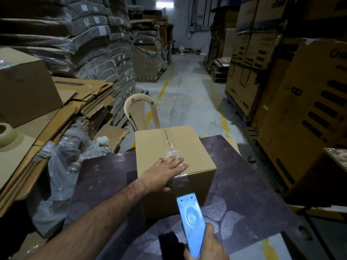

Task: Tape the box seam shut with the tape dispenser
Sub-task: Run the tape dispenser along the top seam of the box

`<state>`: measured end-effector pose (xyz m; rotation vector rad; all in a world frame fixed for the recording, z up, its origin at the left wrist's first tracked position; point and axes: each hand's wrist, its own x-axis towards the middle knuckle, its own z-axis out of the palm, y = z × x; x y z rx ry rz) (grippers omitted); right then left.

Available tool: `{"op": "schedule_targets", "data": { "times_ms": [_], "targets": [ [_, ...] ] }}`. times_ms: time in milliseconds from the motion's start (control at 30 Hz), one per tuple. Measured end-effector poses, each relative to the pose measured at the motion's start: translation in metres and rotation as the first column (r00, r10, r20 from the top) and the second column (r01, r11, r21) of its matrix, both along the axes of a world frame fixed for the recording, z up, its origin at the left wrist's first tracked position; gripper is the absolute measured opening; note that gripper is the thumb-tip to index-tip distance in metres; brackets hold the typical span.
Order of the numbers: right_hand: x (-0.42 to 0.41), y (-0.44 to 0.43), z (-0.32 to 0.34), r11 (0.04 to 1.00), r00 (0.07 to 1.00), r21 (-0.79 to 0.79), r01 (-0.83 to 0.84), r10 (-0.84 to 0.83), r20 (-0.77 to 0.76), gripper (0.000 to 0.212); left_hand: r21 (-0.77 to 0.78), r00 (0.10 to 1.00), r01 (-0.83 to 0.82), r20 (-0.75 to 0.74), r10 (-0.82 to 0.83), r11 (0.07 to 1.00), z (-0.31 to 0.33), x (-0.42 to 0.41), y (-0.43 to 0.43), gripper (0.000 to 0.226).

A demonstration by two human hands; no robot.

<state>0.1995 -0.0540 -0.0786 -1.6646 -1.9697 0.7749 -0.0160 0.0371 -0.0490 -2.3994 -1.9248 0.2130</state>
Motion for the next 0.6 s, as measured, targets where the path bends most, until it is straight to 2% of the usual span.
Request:
{"op": "schedule_targets", "data": {
  "times_ms": [67,133,200,300,367,400,467,600],
  "targets": [
    [-0.005,-0.003,0.006,0.998,0.995,0.033,0.06,-0.063,0.076,0.038,0.017,1.0,-0.003,-0.012,0.003,1.0,-0.001,0.0,0.0,0.105],
    [-0.007,-0.005,0.002,0.982,0.994,0.163,0.094,-0.101,0.034,0.057,0.013,1.0,-0.021,-0.008,0.021,1.0,-0.002,-0.002,0.0,0.105],
    [-0.008,-0.007,0.0,0.968,0.991,0.221,0.117,-0.127,0.032,0.074,0.014,1.0,-0.027,0.0,0.027,1.0,-0.002,-0.002,0.0,0.105],
    [-0.003,-0.006,0.002,0.973,1.0,0.232,0.001,0.0,-0.001,0.078,0.006,0.999,-0.034,-0.002,0.034,0.999,-0.001,-0.003,0.002,0.104],
    [0.002,-0.002,0.008,0.971,0.992,0.208,-0.121,0.114,0.046,0.077,0.002,0.999,-0.05,-0.002,0.051,0.999,0.0,-0.004,0.003,0.104],
    [0.006,0.0,0.013,0.975,0.989,0.169,-0.145,0.147,0.0,0.074,0.0,0.998,-0.056,0.003,0.056,0.998,-0.001,-0.004,0.004,0.104],
    [0.006,0.007,0.019,0.984,0.986,0.068,-0.165,0.164,0.019,0.07,-0.001,0.999,-0.055,-0.002,0.055,0.999,0.0,-0.005,0.005,0.103],
    [0.0,0.014,0.019,0.979,0.976,0.007,-0.202,0.201,0.081,0.071,-0.002,0.998,-0.069,0.003,0.069,0.998,0.0,-0.004,0.006,0.103]
  ]
}}
